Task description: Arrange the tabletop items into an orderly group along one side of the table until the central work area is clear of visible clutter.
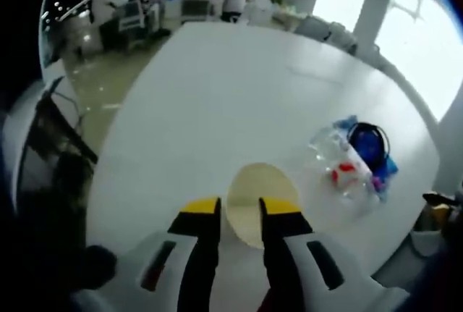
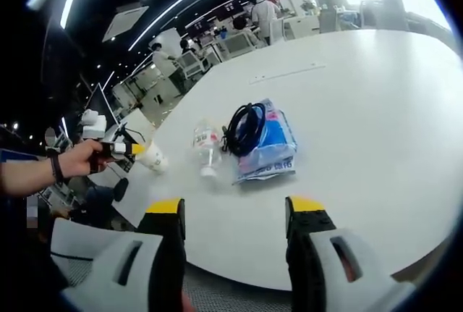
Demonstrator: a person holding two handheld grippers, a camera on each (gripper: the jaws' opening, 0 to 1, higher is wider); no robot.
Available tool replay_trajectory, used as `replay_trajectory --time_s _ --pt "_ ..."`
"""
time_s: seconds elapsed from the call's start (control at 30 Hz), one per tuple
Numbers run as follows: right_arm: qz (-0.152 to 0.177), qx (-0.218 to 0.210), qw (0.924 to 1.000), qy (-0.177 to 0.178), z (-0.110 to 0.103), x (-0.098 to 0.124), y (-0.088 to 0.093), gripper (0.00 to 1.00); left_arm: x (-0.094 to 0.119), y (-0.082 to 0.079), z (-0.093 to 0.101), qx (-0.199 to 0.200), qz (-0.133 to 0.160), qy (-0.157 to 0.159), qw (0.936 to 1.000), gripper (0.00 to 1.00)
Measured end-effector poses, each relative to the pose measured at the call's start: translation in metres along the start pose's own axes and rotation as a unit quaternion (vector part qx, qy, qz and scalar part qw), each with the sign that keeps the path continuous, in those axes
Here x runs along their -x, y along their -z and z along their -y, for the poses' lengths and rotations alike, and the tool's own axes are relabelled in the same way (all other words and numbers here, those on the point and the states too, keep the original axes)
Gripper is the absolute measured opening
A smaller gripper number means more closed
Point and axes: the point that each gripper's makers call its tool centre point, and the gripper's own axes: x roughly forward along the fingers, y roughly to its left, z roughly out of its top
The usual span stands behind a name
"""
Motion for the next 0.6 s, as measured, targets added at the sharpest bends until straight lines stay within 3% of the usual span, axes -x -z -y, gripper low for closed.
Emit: replay_trajectory --time_s 0.47,0.6 --pt "-0.001 -0.001 1.0 -0.002 -0.001 0.0 0.0 0.56 0.011 0.004 -0.011 0.024 0.006 -0.007 0.9997 0.32" --pt "-0.001 0.001 1.0 -0.002 -0.001 0.0 0.0 0.56 0.017 0.013 -0.015 0.026 0.001 -0.013 0.9996 0.31"
